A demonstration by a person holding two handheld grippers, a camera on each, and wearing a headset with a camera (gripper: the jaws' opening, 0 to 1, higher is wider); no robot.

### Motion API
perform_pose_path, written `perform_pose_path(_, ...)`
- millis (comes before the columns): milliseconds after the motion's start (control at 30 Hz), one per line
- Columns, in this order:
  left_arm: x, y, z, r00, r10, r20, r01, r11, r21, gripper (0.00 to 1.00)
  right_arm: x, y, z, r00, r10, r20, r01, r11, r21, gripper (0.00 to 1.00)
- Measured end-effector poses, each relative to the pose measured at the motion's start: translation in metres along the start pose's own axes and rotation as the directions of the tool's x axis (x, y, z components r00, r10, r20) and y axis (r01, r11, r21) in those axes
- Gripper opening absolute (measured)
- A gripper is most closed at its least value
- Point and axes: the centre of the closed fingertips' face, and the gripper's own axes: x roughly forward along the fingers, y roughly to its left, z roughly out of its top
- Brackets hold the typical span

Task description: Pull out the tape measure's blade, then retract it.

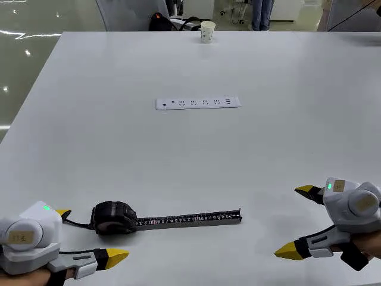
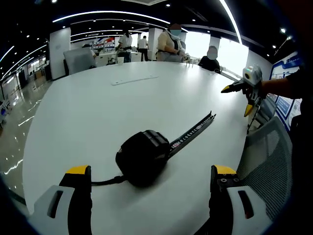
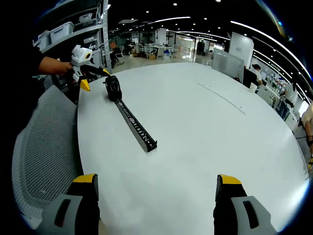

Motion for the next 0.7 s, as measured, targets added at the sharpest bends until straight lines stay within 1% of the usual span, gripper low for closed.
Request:
perform_pose_path(33,0.002,0.004,0.001,1.0,0.004,0.002,-0.004,1.0,-0.004,0.99,0.001,-0.001,0.002,1.0,0.004,-0.003,-0.004,1.0,-0.01,0.99)
perform_pose_path(167,0.004,0.007,0.007,0.9996,0.022,0.017,-0.022,1.0,-0.012,0.99,0.004,-0.002,0.007,0.9996,0.02,-0.018,-0.021,0.999,-0.036,0.99)
perform_pose_path(267,0.006,0.007,0.01,0.9993,0.027,0.025,-0.026,0.999,-0.023,0.99,0.006,-0.006,0.011,0.9994,0.027,-0.024,-0.028,0.998,-0.05,0.99)
perform_pose_path(367,0.011,0.004,0.012,0.999,0.042,0.019,-0.041,0.999,-0.02,0.99,0.011,-0.007,0.015,0.9982,0.047,-0.038,-0.05,0.994,-0.092,0.99)
perform_pose_path(433,0.014,0.003,0.013,0.9988,0.047,0.015,-0.046,0.999,-0.018,0.99,0.014,-0.006,0.017,0.997,0.061,-0.048,-0.065,0.993,-0.103,0.99)
perform_pose_path(467,0.016,0.002,0.013,0.9987,0.049,0.016,-0.048,0.999,-0.014,0.99,0.016,-0.005,0.019,0.9957,0.069,-0.061,-0.076,0.991,-0.109,0.99)
perform_pose_path(533,0.019,-0.001,0.015,0.9987,0.046,0.024,-0.046,0.999,-0.008,0.99,0.02,-0.004,0.022,0.9942,0.08,-0.071,-0.089,0.988,-0.129,0.99)
perform_pose_path(633,0.024,-0.006,0.015,0.9989,0.043,0.02,-0.043,0.999,0.01,0.99,0.026,-0.003,0.024,0.9913,0.097,-0.088,-0.109,0.984,-0.139,0.99)
perform_pose_path(700,0.026,-0.01,0.016,0.999,0.039,0.021,-0.039,0.999,0.011,0.99,0.03,-0.002,0.025,0.9891,0.106,-0.102,-0.121,0.98,-0.156,0.99)
